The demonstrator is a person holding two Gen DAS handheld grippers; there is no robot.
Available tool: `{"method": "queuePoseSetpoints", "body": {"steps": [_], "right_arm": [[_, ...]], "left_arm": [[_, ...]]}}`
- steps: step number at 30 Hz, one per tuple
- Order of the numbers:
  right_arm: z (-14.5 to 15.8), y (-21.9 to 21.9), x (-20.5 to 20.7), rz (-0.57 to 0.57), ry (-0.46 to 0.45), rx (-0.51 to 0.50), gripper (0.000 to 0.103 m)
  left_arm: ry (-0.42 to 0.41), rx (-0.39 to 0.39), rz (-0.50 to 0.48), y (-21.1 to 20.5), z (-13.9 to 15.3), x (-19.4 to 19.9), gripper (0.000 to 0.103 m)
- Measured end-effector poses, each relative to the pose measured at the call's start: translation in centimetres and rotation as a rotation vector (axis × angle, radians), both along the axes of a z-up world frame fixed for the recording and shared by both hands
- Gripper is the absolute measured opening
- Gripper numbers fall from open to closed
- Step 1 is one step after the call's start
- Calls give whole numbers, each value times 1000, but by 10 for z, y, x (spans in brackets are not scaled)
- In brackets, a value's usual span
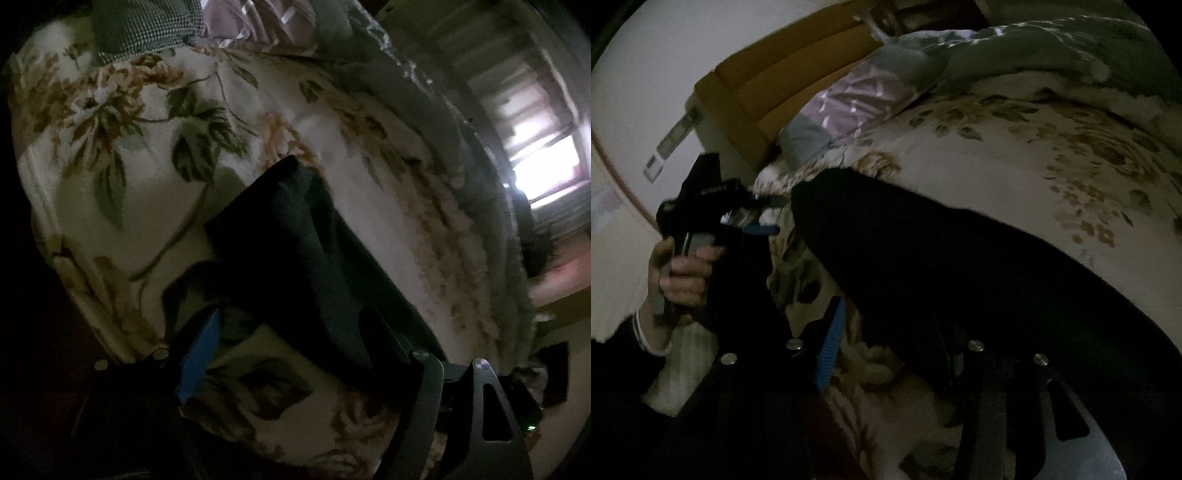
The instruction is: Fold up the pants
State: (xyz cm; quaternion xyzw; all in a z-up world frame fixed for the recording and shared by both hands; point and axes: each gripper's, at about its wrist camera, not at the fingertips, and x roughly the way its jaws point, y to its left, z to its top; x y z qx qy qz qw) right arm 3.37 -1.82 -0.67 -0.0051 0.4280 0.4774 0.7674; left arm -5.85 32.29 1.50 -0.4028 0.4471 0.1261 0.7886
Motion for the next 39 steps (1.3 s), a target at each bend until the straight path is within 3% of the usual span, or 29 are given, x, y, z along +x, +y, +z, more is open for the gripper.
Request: {"method": "queuePoseSetpoints", "body": {"steps": [6, 14, 17, 21, 26, 30, 31, 33, 35, 39], "right_arm": [[4, -14, 34, -163, 19, -18, 47], [1, -7, 116, -278, 50, -43, 47], [-12, 16, 138, -230, 84, -77, 47], [-40, 57, 148, -101, 128, -172, 47], [-64, 89, 140, 39, 129, -306, 46], [-64, 89, 136, 88, 166, -288, 27], [-63, 89, 132, 97, 153, -297, 22], [-55, 90, 125, 103, 105, -312, 18], [-39, 91, 117, 88, 17, -324, 17], [-12, 93, 111, -10, -161, -357, 15]], "left_arm": [[134, 95, 42, -7, -11, 12, 76], [158, 108, 53, -4, -28, 15, 76], [143, 105, 49, -2, -34, 16, 75], [109, 84, 36, 3, -45, 16, 63], [94, 101, 31, 4, -54, 21, 63], [91, 140, 32, -1, -51, 26, 59], [89, 174, 26, -5, -48, 28, 55], [78, 231, 13, -10, -41, 28, 29], [39, 265, -2, -14, -27, 25, 16], [-27, 305, -18, -18, -8, 21, 14]]}}
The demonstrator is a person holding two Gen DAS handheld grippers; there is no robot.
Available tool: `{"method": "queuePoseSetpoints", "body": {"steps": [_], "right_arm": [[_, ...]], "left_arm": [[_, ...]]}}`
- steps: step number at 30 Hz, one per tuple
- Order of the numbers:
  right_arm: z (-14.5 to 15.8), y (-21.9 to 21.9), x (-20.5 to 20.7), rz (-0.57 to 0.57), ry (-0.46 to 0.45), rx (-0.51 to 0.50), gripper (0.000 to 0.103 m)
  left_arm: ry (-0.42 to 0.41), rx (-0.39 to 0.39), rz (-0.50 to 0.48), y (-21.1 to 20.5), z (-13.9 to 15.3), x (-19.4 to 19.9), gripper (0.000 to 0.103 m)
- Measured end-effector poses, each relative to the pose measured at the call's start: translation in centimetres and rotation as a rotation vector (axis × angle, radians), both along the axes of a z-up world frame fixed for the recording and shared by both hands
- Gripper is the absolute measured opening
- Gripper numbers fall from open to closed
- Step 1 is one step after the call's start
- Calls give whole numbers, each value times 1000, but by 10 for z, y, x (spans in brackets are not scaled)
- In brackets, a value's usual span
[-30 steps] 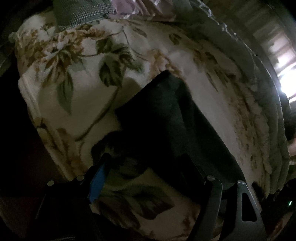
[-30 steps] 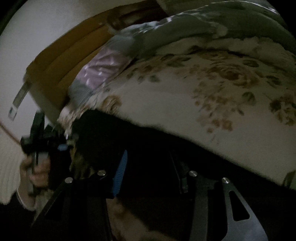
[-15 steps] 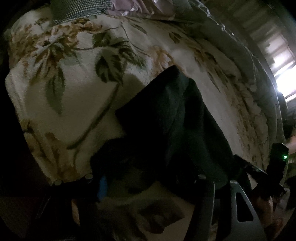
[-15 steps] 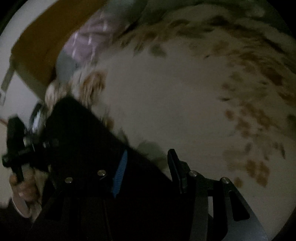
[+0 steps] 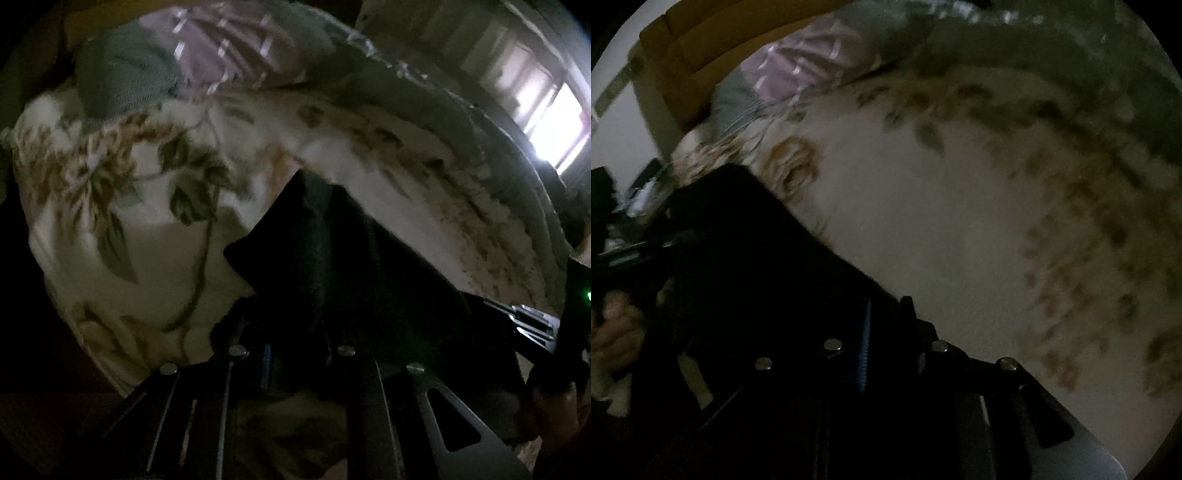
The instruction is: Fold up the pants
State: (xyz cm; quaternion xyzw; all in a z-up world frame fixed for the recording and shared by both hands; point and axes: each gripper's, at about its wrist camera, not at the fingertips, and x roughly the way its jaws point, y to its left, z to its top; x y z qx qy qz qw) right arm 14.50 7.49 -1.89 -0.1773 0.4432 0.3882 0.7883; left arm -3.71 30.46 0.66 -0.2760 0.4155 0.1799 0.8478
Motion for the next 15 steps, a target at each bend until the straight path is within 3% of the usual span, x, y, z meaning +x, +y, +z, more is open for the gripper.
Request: {"method": "queuePoseSetpoints", "body": {"steps": [3, 6, 9, 11, 13, 15], "right_arm": [[-6, 11, -1, -27, -76, -63, 10], [-28, 17, 5, -67, -32, -94, 12], [-29, 11, 5, -108, 2, -54, 22], [-18, -1, 1, -136, 12, -4, 36], [-3, -17, -3, -167, 27, 73, 47], [10, -37, -10, -203, 33, 140, 49]], "left_arm": [[13, 21, -16, 0, -2, 4, 14], [94, 43, -40, 0, -21, 16, 17], [95, 55, -53, 0, -14, 12, 27], [89, 85, -31, 1, -5, 5, 41], [75, 121, -11, 0, 5, -2, 42], [44, 123, -14, -4, 17, -9, 42]]}}
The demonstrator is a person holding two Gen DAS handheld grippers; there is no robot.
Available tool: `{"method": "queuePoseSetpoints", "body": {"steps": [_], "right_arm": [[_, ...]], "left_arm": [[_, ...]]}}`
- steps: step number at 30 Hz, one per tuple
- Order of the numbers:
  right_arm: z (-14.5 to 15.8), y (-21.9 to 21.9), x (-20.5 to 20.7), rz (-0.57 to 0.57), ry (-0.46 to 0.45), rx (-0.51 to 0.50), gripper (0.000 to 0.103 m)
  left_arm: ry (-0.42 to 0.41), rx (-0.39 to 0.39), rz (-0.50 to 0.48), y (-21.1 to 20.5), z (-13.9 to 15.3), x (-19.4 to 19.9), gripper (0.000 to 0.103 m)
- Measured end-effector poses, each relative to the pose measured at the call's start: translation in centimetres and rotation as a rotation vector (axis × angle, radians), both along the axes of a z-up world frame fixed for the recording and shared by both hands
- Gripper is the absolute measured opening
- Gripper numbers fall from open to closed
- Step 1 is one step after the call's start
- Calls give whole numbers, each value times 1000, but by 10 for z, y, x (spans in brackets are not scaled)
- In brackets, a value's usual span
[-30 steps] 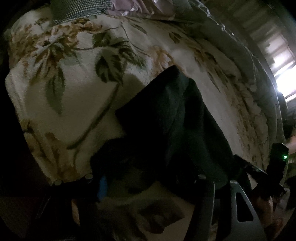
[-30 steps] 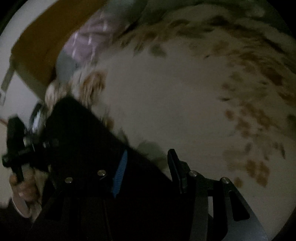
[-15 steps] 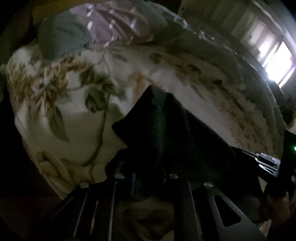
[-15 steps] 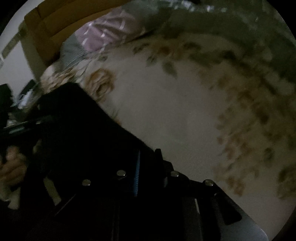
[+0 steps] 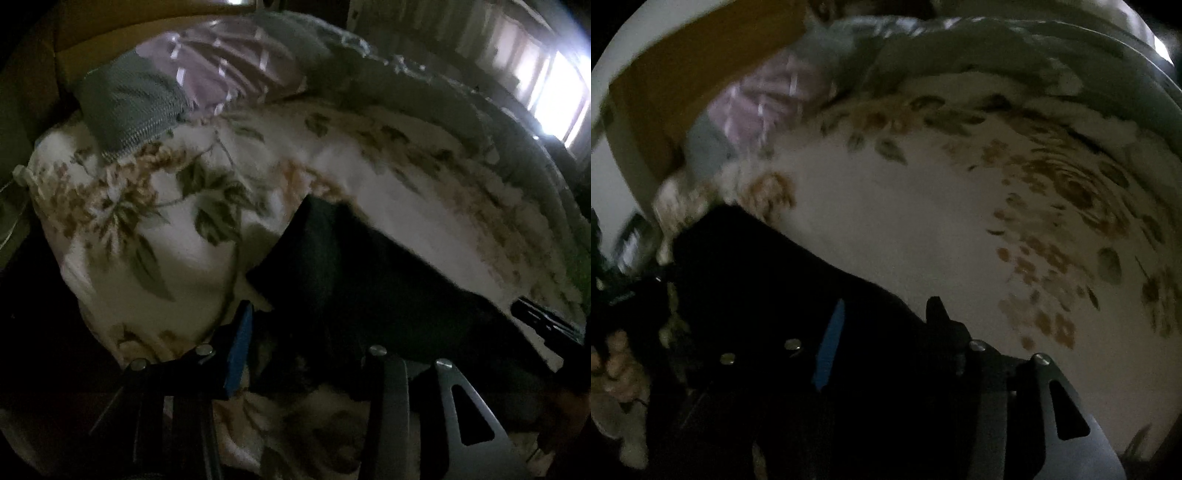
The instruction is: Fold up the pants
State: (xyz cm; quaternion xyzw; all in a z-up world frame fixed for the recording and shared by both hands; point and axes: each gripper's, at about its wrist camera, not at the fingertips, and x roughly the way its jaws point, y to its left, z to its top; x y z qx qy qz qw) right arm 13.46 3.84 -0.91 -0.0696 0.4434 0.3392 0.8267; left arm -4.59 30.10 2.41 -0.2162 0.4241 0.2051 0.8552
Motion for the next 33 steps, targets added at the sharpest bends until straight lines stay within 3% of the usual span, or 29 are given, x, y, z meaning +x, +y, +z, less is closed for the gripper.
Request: {"method": "queuePoseSetpoints", "body": {"steps": [4, 10, 12, 23, 33], "right_arm": [[14, -37, -23, -67, 13, 87, 50], [11, -87, -58, -158, 48, 135, 53], [8, -107, -72, -196, 54, 145, 53], [-3, -216, -127, -452, 97, 222, 53], [-18, -275, -152, -630, 122, 267, 54]], "left_arm": [[-32, 17, -23, -13, 18, -4, 42], [-55, 14, -133, -58, 36, 11, 50], [-50, 8, -176, -73, 35, 18, 55], [7, -12, -442, -184, 24, 58, 57], [34, 10, -615, -260, 24, 78, 63]]}}
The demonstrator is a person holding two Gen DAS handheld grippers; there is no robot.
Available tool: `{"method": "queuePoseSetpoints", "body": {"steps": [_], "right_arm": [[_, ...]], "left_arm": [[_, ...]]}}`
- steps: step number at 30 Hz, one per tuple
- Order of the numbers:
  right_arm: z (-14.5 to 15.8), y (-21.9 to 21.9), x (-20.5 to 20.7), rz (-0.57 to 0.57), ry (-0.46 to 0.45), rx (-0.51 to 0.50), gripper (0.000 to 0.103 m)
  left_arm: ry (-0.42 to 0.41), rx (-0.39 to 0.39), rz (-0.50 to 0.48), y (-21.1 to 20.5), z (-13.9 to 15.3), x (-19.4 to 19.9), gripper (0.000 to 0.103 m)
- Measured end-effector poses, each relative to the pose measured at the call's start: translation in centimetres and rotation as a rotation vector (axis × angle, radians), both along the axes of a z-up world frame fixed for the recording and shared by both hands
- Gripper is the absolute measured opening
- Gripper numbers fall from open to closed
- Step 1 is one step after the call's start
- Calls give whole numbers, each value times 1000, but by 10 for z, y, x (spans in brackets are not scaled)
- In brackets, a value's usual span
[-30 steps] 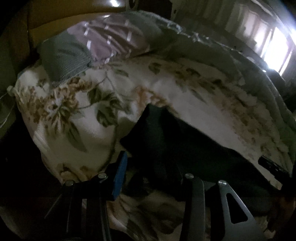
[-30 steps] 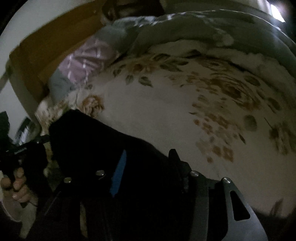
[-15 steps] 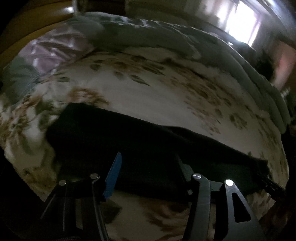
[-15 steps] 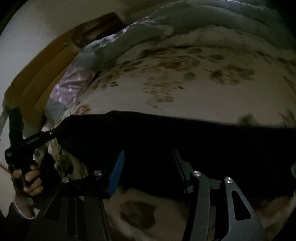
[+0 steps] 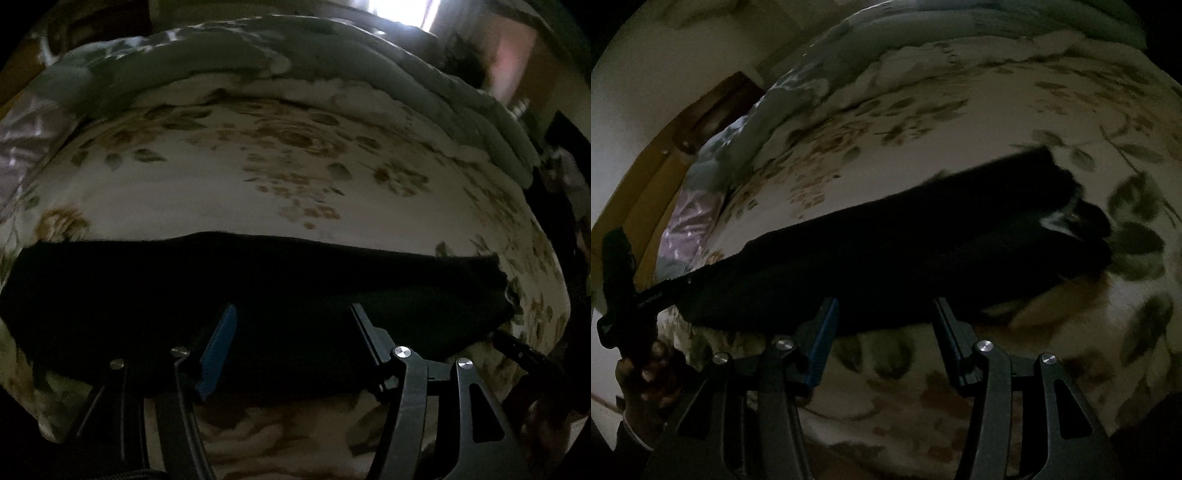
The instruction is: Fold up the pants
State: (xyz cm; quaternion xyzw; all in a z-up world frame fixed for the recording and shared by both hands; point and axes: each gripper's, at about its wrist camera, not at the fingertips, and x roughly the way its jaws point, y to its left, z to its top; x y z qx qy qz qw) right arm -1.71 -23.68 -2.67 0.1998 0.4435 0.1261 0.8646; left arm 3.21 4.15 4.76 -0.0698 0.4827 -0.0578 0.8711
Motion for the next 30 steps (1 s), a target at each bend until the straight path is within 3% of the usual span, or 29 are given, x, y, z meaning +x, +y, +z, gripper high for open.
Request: {"method": "queuePoseSetpoints", "body": {"steps": [11, 15, 21, 30], "right_arm": [[-12, -46, -10, -155, 27, 63, 61], [-17, -65, -12, -210, 33, 103, 68], [-28, -93, -4, -288, 60, 194, 69], [-36, -103, 13, -284, 42, 259, 69]], "left_arm": [[2, 62, -192, -79, 4, 35, 64], [5, 71, -275, -112, 6, 50, 68], [31, 92, -411, -167, 4, 77, 69], [144, 112, -614, -252, -28, 123, 70]]}}
